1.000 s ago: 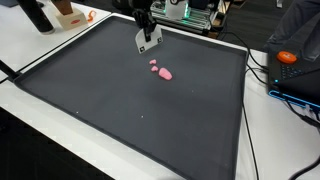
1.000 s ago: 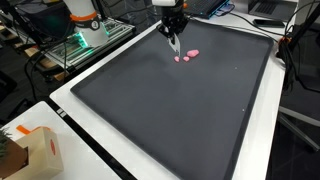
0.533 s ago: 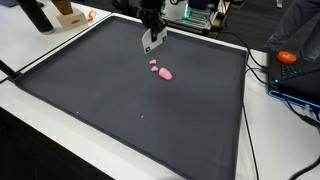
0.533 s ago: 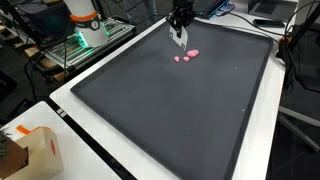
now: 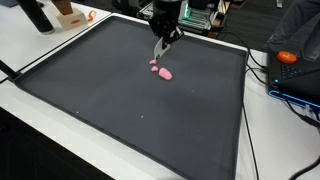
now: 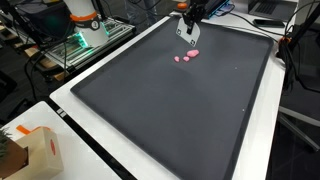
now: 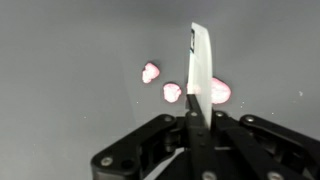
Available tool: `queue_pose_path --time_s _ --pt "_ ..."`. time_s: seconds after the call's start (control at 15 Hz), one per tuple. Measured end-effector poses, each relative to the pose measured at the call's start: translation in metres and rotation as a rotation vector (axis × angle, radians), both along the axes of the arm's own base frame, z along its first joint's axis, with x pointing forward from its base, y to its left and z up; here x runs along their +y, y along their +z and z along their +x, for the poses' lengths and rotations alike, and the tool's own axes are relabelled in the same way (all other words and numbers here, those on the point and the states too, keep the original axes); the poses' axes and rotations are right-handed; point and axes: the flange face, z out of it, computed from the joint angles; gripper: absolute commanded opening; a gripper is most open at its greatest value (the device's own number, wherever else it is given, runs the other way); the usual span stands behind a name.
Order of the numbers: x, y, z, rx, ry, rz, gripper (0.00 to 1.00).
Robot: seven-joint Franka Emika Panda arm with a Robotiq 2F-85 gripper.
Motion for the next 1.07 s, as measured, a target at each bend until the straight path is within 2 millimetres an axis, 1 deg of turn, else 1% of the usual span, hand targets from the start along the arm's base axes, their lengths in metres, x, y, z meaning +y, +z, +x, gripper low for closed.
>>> queue_pose_path --time_s 0.27,0.53,0.8,1.07 --pt "0.035 -0.007 0.014 0.021 0.074 -0.037 0.01" --pt "0.063 -0.011 0.024 0.027 0.129 -0.061 0.01" --pt "0.085 -0.014 0.032 0.032 0.173 -0.068 0.01" --pt "0.099 -0.016 0.039 0.033 0.202 -0.066 0.01"
